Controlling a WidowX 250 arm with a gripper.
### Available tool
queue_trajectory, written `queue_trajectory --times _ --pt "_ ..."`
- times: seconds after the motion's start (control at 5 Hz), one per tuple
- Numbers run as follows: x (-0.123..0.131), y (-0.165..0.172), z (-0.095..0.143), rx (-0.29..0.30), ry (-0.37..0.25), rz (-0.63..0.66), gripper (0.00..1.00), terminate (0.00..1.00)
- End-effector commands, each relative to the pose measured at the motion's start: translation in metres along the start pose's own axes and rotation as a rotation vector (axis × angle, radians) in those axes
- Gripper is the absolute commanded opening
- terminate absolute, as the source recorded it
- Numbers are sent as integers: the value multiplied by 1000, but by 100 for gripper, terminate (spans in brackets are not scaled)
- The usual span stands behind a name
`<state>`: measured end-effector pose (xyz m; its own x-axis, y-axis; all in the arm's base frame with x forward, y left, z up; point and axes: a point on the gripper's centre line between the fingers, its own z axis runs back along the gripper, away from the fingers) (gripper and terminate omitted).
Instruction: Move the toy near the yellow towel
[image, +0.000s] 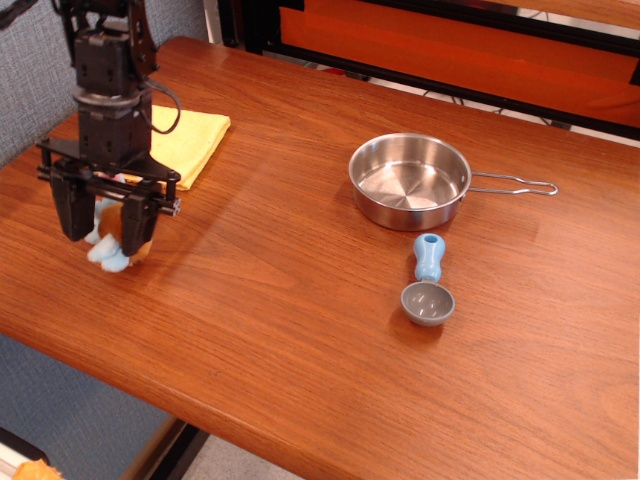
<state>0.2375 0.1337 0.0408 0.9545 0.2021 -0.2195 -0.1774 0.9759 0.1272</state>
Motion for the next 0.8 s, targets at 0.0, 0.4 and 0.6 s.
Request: queue_trajectory --times 0.0,0.4,0.6 --pt "-10 -19 58 91 -78 -95 100 0" --pt "7 -85 75 56 -140 -306 100 0" --pt "9 -124 74 38 -166 -402 100 0"
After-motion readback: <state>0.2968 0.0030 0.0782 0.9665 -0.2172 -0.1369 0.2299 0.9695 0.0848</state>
